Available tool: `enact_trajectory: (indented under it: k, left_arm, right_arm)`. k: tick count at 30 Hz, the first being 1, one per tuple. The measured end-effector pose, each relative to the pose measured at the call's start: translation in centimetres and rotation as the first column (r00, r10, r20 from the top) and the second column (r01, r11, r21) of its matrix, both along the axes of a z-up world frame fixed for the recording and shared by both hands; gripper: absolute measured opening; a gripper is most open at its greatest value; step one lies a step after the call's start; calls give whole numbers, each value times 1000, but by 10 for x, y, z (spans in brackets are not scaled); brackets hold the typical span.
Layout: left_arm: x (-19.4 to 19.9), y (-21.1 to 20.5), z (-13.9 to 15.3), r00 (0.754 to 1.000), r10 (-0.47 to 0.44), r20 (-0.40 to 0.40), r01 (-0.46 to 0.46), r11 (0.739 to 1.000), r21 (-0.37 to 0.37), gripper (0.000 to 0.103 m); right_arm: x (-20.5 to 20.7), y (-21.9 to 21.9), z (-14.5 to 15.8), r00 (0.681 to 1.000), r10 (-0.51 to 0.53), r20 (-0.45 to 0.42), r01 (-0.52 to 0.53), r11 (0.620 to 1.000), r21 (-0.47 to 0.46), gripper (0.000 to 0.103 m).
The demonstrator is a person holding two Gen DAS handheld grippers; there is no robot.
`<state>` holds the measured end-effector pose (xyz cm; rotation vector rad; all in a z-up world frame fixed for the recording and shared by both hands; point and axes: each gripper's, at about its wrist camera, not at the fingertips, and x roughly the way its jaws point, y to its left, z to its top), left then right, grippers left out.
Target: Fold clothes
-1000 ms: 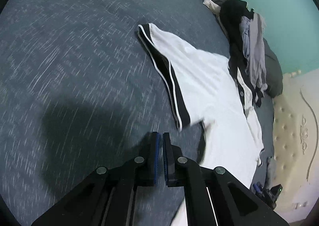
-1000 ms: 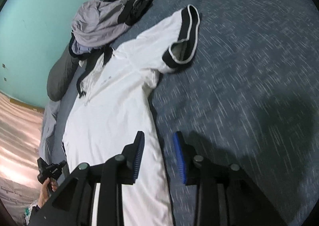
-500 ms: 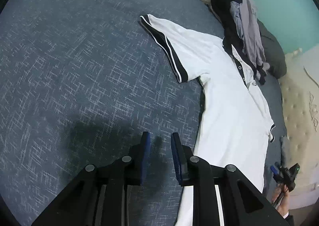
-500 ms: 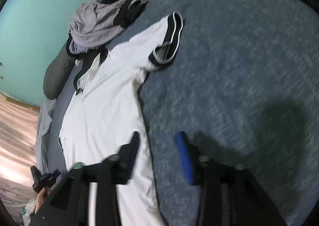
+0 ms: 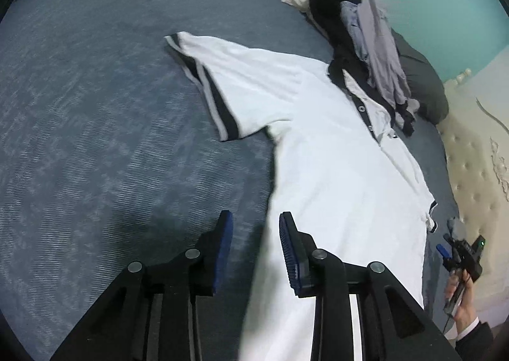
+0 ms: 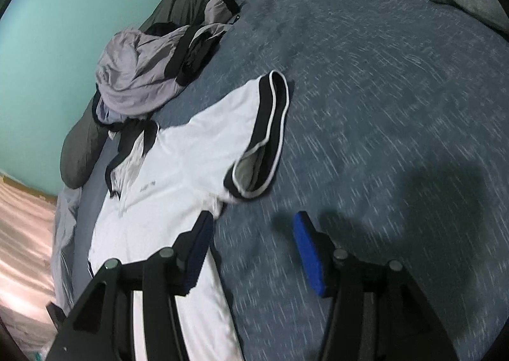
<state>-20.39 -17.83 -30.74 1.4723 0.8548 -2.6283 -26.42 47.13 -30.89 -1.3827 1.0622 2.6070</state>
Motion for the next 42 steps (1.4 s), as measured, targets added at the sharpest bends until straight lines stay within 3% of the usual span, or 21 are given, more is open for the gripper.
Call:
enact_trajectory:
  k: [13, 22, 28, 30, 35, 38, 42]
  left_arm:
    - [-12, 35, -18, 997, -63, -38, 61, 996, -61, 35]
    - [-14, 39, -21, 995, -86, -55, 82, 994, -69, 40]
    - [-14, 42, -22, 993, -100, -59, 96, 993, -70, 41]
    - [-14, 42, -23, 993, -101, -55, 97, 993, -72, 41]
    - [-15, 43, -23, 993, -104, -50, 100, 991, -86, 41]
    - [-14, 43, -20, 993, -104, -53, 100, 991, -86, 41]
    - [-14, 41, -18, 993, -101, -59, 96, 992, -84, 42]
  right_arm:
    - [-62, 25, -12, 994, -110, 5, 110, 994, -5, 54]
    - [-85, 27, -28, 992, -119, 42, 117, 992, 42, 54]
    - [-90, 24, -31, 993, -115, 13, 113, 990, 82, 54]
    - [-92, 21, -30, 994, -107, 0, 106, 989, 101, 49]
    - [-94, 12, -27, 997, -68, -26, 71, 989, 132, 12]
    - [-97, 5, -21, 998, -40, -40, 46, 985, 165, 5]
    - [-94, 0, -1, 994, -27, -102, 48, 977, 206, 3]
